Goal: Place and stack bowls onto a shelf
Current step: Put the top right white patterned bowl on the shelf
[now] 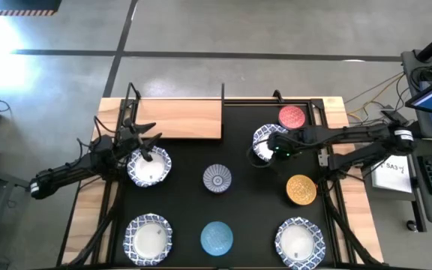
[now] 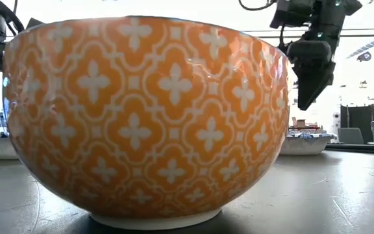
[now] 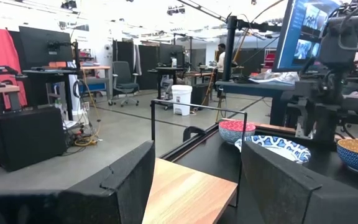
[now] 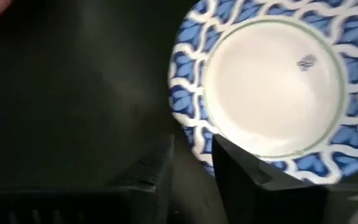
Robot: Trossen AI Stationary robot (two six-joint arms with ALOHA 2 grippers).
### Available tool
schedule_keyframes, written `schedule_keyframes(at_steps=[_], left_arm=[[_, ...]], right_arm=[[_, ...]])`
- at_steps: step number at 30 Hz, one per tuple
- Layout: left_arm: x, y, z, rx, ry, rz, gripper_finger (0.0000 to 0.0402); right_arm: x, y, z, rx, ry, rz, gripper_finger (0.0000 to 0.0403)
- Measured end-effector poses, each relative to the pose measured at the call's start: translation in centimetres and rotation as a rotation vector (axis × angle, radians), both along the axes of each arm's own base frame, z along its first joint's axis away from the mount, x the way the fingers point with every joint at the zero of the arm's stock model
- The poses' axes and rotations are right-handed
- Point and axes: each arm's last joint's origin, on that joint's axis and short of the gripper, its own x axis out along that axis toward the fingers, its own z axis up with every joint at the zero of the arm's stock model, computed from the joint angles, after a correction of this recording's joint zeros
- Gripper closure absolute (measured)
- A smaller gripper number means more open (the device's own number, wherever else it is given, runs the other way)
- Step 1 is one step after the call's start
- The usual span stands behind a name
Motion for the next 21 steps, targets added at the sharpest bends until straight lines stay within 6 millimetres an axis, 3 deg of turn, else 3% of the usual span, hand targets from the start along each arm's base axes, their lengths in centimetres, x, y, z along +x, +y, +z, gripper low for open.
schedule_keyframes(at_steps=[9, 21], left_arm=[[0.0, 0.0, 0.0, -0.001, 0.002, 0.000, 0.0177], [0.0, 0.0, 0.0, 0.000, 0.001, 0.000, 0.0177]], right_arm=[[2.7, -0.3, -1.9, 0.002, 0.115, 0.103, 0.0225], [4.5, -0.5, -5.0, -0.003, 0.255, 0.167, 0.0220]])
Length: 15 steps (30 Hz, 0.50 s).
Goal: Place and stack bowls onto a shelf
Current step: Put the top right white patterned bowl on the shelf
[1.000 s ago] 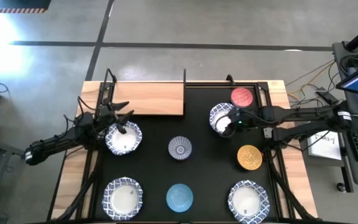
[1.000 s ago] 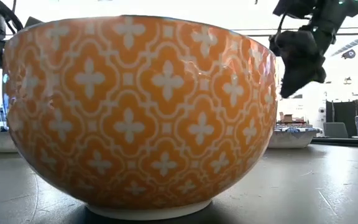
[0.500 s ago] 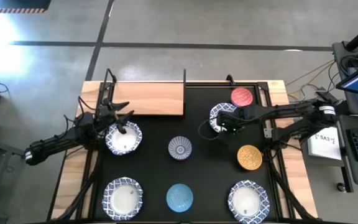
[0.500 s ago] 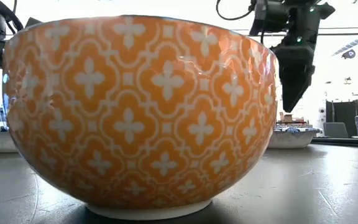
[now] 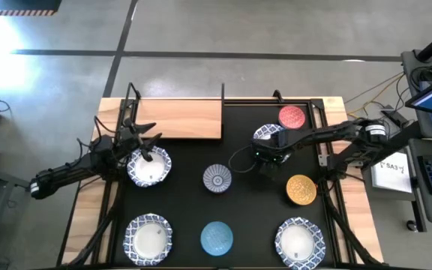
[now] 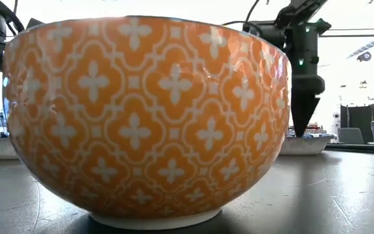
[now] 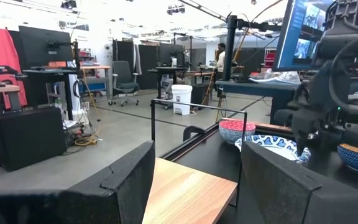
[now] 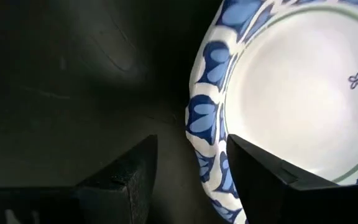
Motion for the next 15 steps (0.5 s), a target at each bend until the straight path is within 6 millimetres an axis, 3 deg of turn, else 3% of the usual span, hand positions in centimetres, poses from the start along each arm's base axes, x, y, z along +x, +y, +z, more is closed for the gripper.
schedule_keyframes(at_steps=[15], left_arm=[[0.0, 0.0, 0.0, 0.000, 0.000, 0.000, 0.0177]], right_arm=[[0.7, -0.6, -2.6, -0.167, 0.138, 0.113, 0.0231]])
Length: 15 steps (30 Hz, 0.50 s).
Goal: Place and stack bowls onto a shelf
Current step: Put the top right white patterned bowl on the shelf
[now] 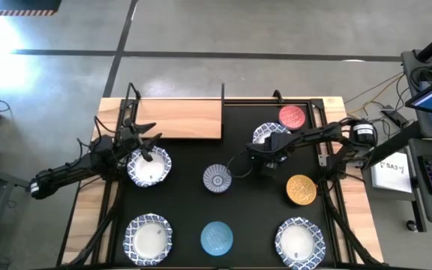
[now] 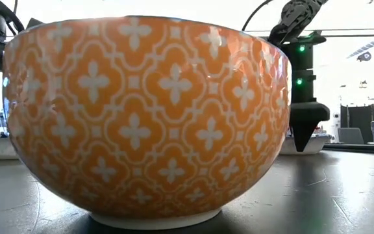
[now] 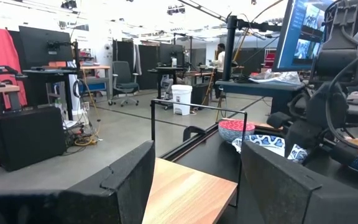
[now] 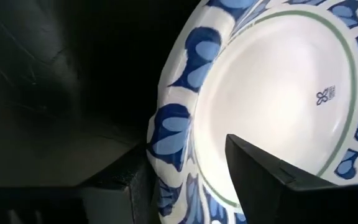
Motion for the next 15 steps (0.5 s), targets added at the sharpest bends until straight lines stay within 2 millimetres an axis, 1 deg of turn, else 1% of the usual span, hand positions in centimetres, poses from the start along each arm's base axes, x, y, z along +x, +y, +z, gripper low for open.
schedule_keyframes(at_steps=[5, 12, 15], left_arm=[[0.00, 0.00, 0.01, 0.000, -0.001, 0.000, 0.0177], [-0.01, -0.01, 0.08, 0.003, -0.008, 0.000, 0.0177], [-0.01, -0.01, 0.08, 0.002, -0.009, 0.000, 0.0177]], right_arm=[[0.23, -0.03, 0.06, -0.004, -0.032, -0.006, 0.0263], [0.48, -0.06, 0.06, -0.008, -0.079, -0.091, 0.0315], [0.67, -0.09, 0.04, -0.014, -0.099, -0.098, 0.0338]])
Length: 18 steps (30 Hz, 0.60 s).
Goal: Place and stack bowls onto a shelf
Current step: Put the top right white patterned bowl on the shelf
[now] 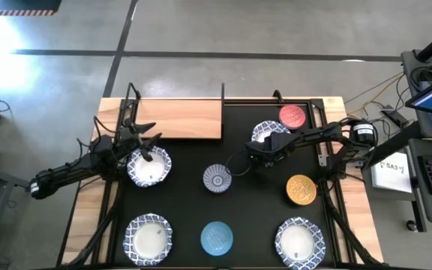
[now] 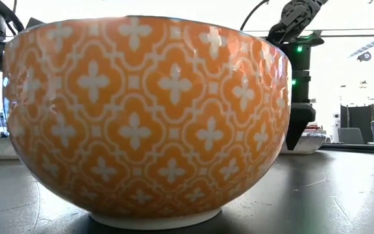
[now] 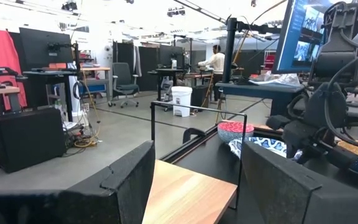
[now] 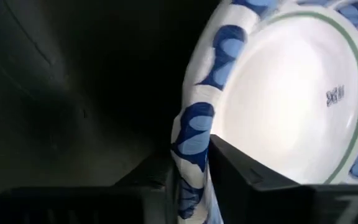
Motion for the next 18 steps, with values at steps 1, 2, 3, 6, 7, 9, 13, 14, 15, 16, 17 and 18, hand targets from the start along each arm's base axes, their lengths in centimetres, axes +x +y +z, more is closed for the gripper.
schedule_keyframes(at_steps=[1, 2, 3, 6, 7, 9, 13, 14, 15, 16, 17, 18], left_arm=[[0.00, 0.00, 0.00, -0.003, -0.001, -0.001, 0.0177], [0.00, 0.00, 0.00, -0.004, -0.002, 0.000, 0.0177], [0.00, 0.00, 0.00, -0.003, -0.002, -0.001, 0.0177], [0.00, 0.00, 0.00, -0.003, -0.002, 0.000, 0.0177], [0.00, 0.00, 0.00, -0.003, -0.002, -0.001, 0.0177], [0.00, 0.00, 0.00, -0.003, -0.002, 0.000, 0.0177], [-0.01, 0.00, 0.05, -0.048, -0.036, -0.008, 0.0177], [-0.02, 0.00, 0.15, -0.053, -0.051, -0.010, 0.0177], [-0.05, -0.01, 0.30, -0.052, -0.068, -0.011, 0.0177], [-0.08, -0.02, 0.49, -0.046, -0.089, -0.012, 0.0177], [-0.12, -0.04, 0.71, -0.038, -0.110, -0.013, 0.0177], [-0.17, -0.06, 0.94, -0.027, -0.132, -0.013, 0.0177]], right_arm=[[0.03, -0.01, 0.00, 0.000, -0.003, -0.001, 0.0345], [0.02, -0.02, 0.02, -0.003, -0.004, -0.002, 0.0352], [0.03, -0.02, 0.02, -0.004, -0.006, -0.009, 0.0359], [0.12, -0.05, 0.04, -0.008, -0.021, -0.030, 0.0378], [0.19, -0.06, 0.05, -0.008, -0.030, -0.037, 0.0383], [0.29, -0.06, 0.05, -0.008, -0.044, -0.051, 0.0390], [0.37, -0.06, 0.06, -0.004, -0.058, -0.070, 0.0393], [0.38, -0.06, 0.06, -0.004, -0.059, -0.070, 0.0393], [0.38, -0.06, 0.06, -0.004, -0.058, -0.069, 0.0394], [0.38, -0.06, 0.06, -0.003, -0.057, -0.060, 0.0394], [0.39, -0.04, 0.06, -0.001, -0.055, -0.051, 0.0394], [0.39, -0.04, 0.06, -0.001, -0.054, -0.043, 0.0394]])
